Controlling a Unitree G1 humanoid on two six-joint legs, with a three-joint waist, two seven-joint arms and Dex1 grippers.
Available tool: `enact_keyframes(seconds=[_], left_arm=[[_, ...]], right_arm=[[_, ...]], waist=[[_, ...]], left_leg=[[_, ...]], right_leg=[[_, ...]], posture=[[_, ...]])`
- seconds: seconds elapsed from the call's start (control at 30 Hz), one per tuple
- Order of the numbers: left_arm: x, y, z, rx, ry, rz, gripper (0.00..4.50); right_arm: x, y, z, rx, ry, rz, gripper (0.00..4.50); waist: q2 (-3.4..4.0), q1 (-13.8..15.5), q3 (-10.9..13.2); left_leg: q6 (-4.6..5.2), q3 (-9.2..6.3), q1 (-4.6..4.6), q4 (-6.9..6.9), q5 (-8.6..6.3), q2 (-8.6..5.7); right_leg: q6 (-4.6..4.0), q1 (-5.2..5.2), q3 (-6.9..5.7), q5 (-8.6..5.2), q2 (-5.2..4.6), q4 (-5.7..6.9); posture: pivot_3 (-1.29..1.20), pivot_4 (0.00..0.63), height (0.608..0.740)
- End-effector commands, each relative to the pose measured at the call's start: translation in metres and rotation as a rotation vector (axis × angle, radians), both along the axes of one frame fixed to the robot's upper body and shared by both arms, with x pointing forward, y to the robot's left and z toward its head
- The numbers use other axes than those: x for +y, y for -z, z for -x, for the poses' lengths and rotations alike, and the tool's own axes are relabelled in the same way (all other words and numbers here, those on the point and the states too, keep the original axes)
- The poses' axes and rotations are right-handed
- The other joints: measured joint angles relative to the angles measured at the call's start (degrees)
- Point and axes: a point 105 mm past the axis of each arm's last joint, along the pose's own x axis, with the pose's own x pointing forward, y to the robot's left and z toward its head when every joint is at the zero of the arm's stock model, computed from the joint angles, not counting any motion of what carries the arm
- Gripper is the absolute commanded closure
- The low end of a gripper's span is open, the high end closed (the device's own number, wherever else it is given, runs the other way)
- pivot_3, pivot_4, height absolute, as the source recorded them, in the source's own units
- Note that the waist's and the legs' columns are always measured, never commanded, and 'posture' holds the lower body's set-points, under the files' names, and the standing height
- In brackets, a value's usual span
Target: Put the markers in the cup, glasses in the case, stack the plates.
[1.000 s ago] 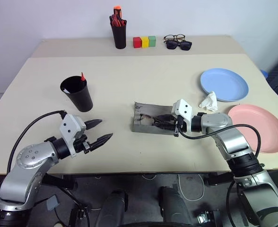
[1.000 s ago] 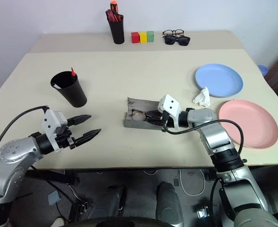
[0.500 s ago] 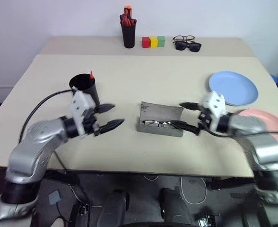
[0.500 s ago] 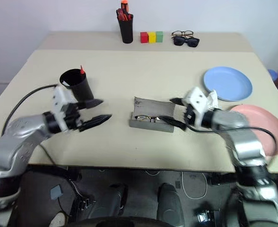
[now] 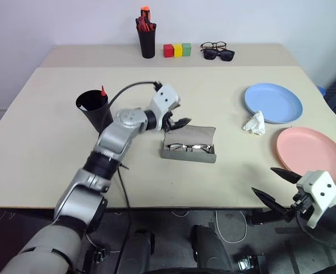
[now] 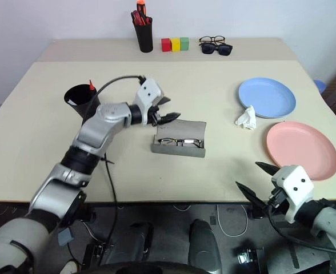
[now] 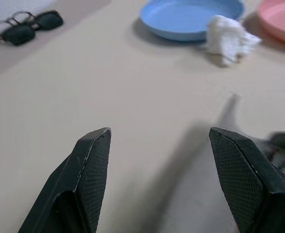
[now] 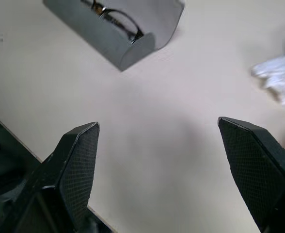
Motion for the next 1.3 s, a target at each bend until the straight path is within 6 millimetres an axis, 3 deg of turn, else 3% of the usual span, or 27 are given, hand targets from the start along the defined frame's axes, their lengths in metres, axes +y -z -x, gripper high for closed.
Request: enact_keyframes(seconds=[0.03,0.23,0.43,0.77,0.93,1.03,1.13,1.2,1.3], left_arm=[[-0.006,-0.010,-0.011,-0.054,0.061,-0.109,2.89],[-0.014,0.004,-0.016,-0.081,0.183,-0.310,2.89],[-0.018,0.023,-0.004,-0.021,0.356,-0.441,2.89],[0.000,0.022,0.030,0.265,0.619,-0.454,2.89],[0.012,0.053,0.053,0.310,0.717,-0.513,2.89],[0.006,0.046,0.057,0.248,0.698,-0.429,2.89],[0.000,0.023,0.066,0.144,0.697,-0.287,2.89],[-0.003,0.008,0.084,0.047,0.741,-0.182,2.89],[-0.003,0.008,0.107,0.046,0.791,-0.143,2.89]], right_arm=[[0.003,-0.014,0.004,-0.087,0.044,-0.007,0.50],[0.005,-0.010,0.007,-0.095,0.089,-0.037,0.50],[0.005,-0.006,0.013,-0.087,0.109,-0.038,0.50],[0.002,-0.002,0.022,-0.066,0.126,-0.034,0.50],[-0.007,0.004,0.020,-0.048,0.177,-0.034,0.50],[-0.013,0.004,0.017,-0.041,0.220,-0.057,0.50],[-0.024,-0.002,0.012,-0.071,0.270,-0.087,0.50],[-0.038,-0.002,0.002,-0.081,0.324,-0.089,0.50],[-0.054,0.006,-0.009,-0.067,0.371,-0.055,0.50]], waist=[[0.00,0.1,0.0],[0.00,0.4,0.0],[-0.01,1.2,0.0],[0.00,1.1,0.0],[0.05,1.0,0.0],[0.09,1.2,-0.1],[0.10,1.2,-0.1],[0.10,1.1,-0.1],[0.19,1.0,-0.1]], left_leg=[[0.00,-0.01,-0.02,-0.05,0.00,0.00],[0.02,-0.03,-0.29,-0.17,-0.01,-0.04],[0.05,-0.01,-0.36,-0.22,-0.03,-0.04],[0.09,-0.01,-0.32,-0.19,-0.05,-0.04],[0.09,-0.02,-0.25,-0.19,-0.05,-0.02],[0.09,-0.05,-0.18,-0.15,-0.05,-0.01],[0.09,-0.06,-0.19,-0.12,-0.05,-0.01],[0.09,-0.07,-0.20,-0.11,-0.05,0.00],[0.09,-0.05,-0.20,-0.11,-0.05,0.01]], right_leg=[[0.03,-0.03,-0.01,0.02,0.00,-0.02],[0.27,-0.24,-0.01,0.08,-0.02,-0.18],[0.43,-0.20,-0.01,0.15,-0.01,-0.46],[0.44,-0.11,-0.02,0.19,0.00,-0.50],[0.25,-0.03,0.01,0.31,0.00,-0.48],[0.21,0.07,0.00,0.33,0.00,-0.49],[0.13,0.07,0.00,0.36,-0.01,-0.49],[0.09,0.05,0.01,0.38,0.00,-0.50],[0.02,0.04,0.03,0.43,0.00,-0.50]], posture=[[0.00,0.150,0.740],[0.00,0.150,0.740],[0.00,0.150,0.740],[0.00,0.150,0.740],[0.00,0.150,0.740],[0.00,0.150,0.740],[0.00,0.150,0.740],[0.00,0.150,0.740],[0.00,0.150,0.740]])
